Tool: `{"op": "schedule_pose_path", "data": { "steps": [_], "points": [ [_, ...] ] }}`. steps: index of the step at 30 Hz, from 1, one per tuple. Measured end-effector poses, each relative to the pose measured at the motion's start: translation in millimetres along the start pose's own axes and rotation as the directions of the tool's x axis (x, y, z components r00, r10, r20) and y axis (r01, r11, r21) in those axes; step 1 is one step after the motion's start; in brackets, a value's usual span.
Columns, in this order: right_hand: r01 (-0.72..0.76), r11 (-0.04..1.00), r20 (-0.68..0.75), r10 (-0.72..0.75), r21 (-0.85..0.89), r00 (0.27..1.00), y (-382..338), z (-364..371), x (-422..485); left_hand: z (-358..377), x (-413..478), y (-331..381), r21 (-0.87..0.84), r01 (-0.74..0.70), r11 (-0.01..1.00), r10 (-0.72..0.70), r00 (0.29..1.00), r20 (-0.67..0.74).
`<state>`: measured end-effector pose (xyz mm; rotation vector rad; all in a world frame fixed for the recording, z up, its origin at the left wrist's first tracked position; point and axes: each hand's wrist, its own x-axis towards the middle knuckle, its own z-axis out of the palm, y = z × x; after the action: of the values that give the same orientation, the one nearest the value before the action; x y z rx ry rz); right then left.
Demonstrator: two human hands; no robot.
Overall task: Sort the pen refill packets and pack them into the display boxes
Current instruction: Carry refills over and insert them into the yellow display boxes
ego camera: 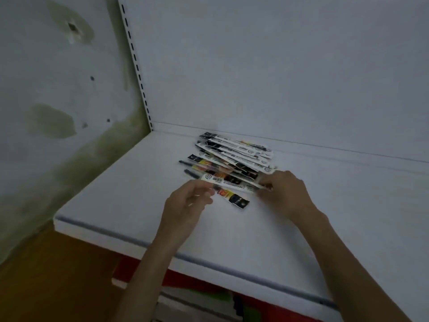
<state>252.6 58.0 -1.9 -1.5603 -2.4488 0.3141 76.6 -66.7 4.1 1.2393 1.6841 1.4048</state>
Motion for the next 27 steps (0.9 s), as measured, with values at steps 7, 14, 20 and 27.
{"op": "schedule_pose_path", "data": {
  "steps": [7, 14, 20, 27],
  "points": [
    [0.09, 0.955, -0.308, 0.002, 0.284, 0.951, -65, -6, -26, 2, 48, -5, -0.244, 0.24, 0.94, -0.183, 0.955, 0.232],
    [0.077, 0.934, -0.198, -0.007, 0.348, 0.98, -87, 12, -16, -24, 74, -17, -0.333, 0.078, 0.94, -0.097, 0.995, -0.039],
    [0.004, 1.0, -0.153, 0.0, 0.025, 0.988, -79, 36, 23, -46, 85, -26, 0.064, -0.121, 0.991, 0.119, 0.992, 0.036],
    [0.167, 0.98, -0.381, -0.114, 0.109, 0.917, -76, 14, 13, -48, 99, -20, 0.47, -0.503, 0.725, 0.473, 0.86, 0.191]
  ]
}}
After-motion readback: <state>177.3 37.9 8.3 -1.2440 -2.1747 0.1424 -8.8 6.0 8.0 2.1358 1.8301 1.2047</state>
